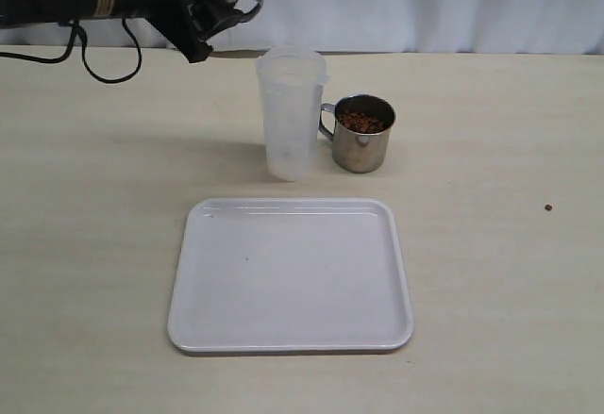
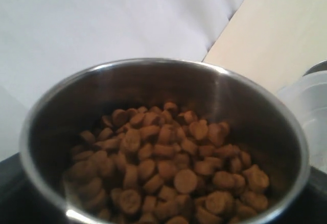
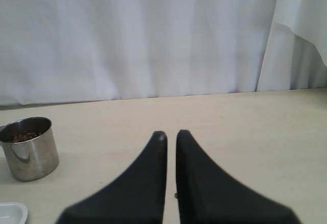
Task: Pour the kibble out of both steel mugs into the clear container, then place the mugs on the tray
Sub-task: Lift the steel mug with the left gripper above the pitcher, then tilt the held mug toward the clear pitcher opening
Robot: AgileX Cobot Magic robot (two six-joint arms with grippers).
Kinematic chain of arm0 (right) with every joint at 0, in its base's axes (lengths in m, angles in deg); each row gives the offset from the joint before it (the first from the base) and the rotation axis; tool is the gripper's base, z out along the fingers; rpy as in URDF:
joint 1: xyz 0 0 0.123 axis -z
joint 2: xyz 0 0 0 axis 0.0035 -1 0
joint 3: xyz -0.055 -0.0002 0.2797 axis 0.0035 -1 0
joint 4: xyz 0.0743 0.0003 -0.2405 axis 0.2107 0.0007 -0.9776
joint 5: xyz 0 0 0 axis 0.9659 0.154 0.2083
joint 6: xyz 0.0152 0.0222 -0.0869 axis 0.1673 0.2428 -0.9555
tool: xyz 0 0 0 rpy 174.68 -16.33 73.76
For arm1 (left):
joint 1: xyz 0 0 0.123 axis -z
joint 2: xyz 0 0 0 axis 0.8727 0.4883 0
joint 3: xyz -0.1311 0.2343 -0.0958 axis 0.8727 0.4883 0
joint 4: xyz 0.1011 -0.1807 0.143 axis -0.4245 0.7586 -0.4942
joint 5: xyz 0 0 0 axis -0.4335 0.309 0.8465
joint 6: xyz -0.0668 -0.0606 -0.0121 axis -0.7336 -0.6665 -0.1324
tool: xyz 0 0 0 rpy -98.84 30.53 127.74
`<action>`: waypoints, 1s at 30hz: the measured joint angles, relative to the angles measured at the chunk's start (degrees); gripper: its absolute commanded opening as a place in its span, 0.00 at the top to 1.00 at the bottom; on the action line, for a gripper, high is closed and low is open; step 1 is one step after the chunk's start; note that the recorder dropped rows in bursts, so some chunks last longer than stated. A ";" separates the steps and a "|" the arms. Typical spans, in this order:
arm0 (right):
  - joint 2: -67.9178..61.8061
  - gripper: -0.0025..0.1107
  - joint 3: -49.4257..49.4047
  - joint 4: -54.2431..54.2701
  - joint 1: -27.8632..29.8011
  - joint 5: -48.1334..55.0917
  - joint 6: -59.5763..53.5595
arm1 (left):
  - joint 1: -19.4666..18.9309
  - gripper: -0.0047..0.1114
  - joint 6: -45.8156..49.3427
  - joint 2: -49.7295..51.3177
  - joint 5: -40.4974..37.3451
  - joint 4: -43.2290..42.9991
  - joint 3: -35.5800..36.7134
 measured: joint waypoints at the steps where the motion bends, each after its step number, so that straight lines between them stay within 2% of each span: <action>1: 0.00 0.93 0.00 0.00 0.02 0.00 0.00 | 0.53 0.96 0.38 0.00 -0.60 -0.10 -0.12; 11: 0.00 0.93 0.00 0.00 -0.03 0.00 0.00 | 1.53 0.96 2.62 0.00 -2.62 -3.53 -0.24; 24: 0.00 0.93 0.00 0.00 -0.03 0.00 0.00 | 1.65 0.96 2.92 0.00 -0.82 -4.39 -1.11; 30: 0.00 0.93 0.00 0.00 -0.03 0.00 0.00 | 2.84 0.96 3.06 0.00 -2.55 -8.32 -1.23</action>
